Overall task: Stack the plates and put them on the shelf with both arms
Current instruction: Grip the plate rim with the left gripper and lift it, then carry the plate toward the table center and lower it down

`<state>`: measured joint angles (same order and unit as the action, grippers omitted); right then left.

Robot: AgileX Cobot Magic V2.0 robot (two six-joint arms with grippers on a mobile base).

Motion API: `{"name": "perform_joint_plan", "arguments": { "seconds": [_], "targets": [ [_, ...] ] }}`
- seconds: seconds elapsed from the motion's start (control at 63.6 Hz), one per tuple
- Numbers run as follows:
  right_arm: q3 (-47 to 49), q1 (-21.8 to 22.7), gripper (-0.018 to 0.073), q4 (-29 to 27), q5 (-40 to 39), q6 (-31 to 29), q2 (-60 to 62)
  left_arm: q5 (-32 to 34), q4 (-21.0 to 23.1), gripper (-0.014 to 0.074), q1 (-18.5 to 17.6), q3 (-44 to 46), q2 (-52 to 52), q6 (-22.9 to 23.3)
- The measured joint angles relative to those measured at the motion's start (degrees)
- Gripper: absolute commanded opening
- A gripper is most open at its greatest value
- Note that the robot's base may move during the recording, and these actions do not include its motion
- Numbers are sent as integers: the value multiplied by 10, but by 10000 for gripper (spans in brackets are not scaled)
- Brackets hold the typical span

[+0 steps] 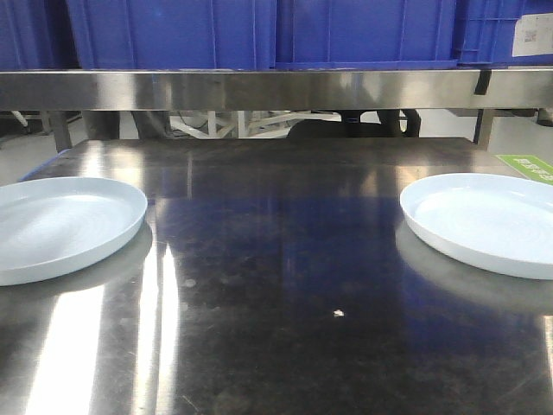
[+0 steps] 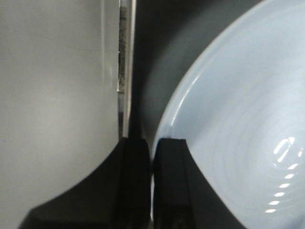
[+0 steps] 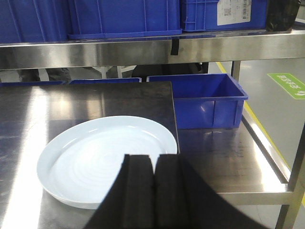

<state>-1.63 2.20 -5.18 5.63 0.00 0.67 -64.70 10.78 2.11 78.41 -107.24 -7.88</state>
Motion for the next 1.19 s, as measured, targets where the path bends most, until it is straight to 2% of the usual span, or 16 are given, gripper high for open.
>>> {"name": "perform_joint_plan", "arguments": {
  "seconds": [0.267,0.409,0.55,0.974,1.194],
  "targets": [
    [0,0,49,0,0,0,0,-15,61,88,0,10,37,-1],
    [0,0,49,0,0,0,0,-17,144,88,-4,10,55,-24],
    [0,0,49,0,0,0,0,-5,212,85,-32,10,67,-41],
    [0,0,49,0,0,0,0,115,234,80,-195,10,38,-45],
    [0,0,49,0,0,0,0,121,234,80,-238,10,-11,-45]
  ]
}}
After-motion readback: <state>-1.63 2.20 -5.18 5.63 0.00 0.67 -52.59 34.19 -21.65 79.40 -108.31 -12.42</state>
